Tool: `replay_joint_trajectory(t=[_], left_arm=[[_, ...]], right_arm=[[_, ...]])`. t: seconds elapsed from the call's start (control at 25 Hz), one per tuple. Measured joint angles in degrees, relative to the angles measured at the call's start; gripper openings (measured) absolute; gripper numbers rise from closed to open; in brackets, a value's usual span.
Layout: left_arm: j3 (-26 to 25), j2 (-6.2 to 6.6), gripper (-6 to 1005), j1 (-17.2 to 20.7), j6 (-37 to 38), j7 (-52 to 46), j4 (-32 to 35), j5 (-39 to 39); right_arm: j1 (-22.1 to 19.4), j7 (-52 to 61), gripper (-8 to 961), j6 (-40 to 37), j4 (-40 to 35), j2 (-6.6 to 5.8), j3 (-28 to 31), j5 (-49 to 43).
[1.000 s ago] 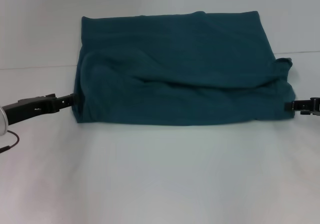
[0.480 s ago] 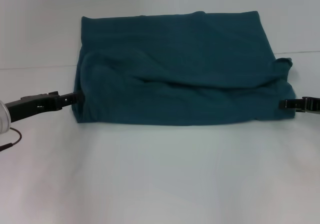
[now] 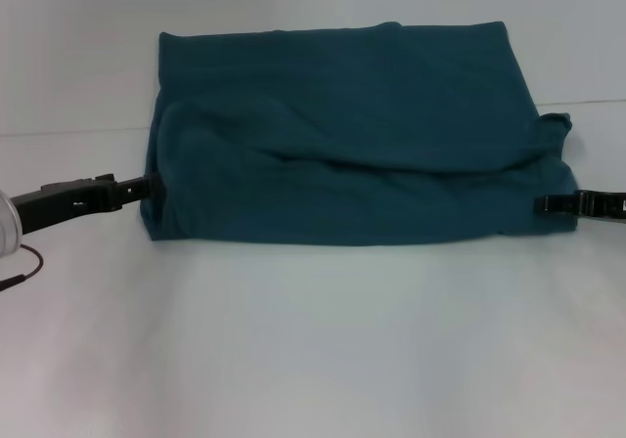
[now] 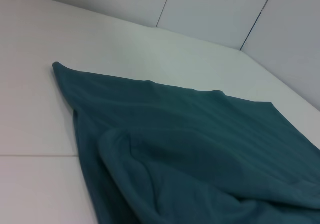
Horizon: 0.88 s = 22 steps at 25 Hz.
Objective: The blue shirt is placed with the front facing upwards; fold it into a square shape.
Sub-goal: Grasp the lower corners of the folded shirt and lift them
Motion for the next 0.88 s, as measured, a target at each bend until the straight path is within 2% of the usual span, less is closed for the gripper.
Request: replay_joint_trajectory(t=[0.2,0.4,0.88], left_arm=[[0.0,0.08,829,-0.12,0.0,0.0,0.0,0.0],[0.0,0.08,828,-0.13,-0.07,0.0,0.01,0.0],[0.0,-0.07,828,0.61,-0.19,0.0,-0.55,-0.01]], right_arm=[[0.2,0.0,613,0.27,0.0,0.14,-0.55,0.02],[0.22,-0.03,387,0.32,-0.01,0.14,-0.94,-0.01],[-1.26,-0.04,51,-0.12,-0.52,0.07,-0.7,0.24]])
